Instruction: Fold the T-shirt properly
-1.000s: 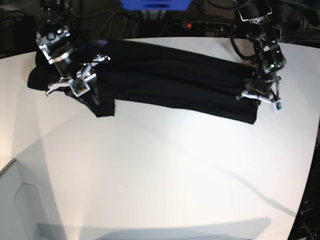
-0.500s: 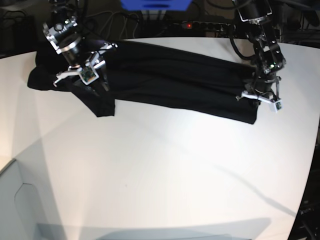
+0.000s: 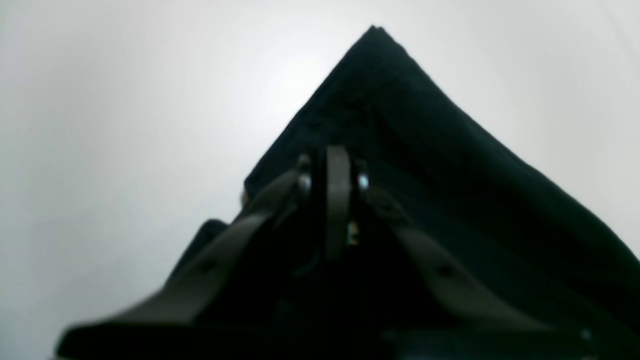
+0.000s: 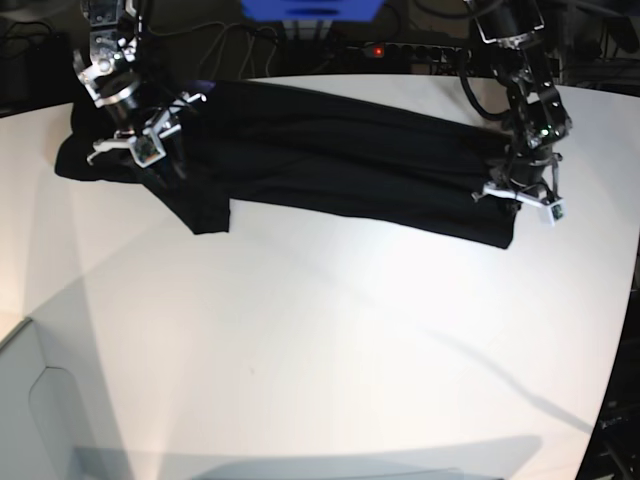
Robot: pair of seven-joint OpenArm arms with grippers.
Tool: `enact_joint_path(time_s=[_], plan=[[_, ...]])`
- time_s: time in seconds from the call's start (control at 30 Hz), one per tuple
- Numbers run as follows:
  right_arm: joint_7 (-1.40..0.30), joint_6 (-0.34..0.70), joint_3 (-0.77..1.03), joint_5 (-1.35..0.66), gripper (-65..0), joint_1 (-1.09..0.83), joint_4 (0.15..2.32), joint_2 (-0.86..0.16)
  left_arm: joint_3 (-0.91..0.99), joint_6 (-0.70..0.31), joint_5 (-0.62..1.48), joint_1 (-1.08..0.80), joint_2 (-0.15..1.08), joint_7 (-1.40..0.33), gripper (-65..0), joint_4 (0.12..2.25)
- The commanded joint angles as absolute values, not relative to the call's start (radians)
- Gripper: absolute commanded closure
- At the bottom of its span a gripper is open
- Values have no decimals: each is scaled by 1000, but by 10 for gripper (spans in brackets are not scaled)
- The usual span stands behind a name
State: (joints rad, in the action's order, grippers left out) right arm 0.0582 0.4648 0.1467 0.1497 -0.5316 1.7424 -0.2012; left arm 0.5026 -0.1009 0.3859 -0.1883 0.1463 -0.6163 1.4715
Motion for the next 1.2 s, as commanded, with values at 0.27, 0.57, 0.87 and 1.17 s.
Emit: enact_joint_path(time_s=[0.27,0.57,0.87,1.17], plan=[[249,334,101,294,-182,-656,1790,-193,498,-90,371,-182,150,-656,0,1469],[246,334,59,297,-182,-653,1797,-191,499,-90,371,-182,150,-656,-1,1469],[226,334,15,298,-182,-624,1791,-193,499,-90,371,-182,150,-656,-1,1469],[186,337,13,302,-182,-568,1774,-200,499,-90,371,-182,150,-656,-1,1469]])
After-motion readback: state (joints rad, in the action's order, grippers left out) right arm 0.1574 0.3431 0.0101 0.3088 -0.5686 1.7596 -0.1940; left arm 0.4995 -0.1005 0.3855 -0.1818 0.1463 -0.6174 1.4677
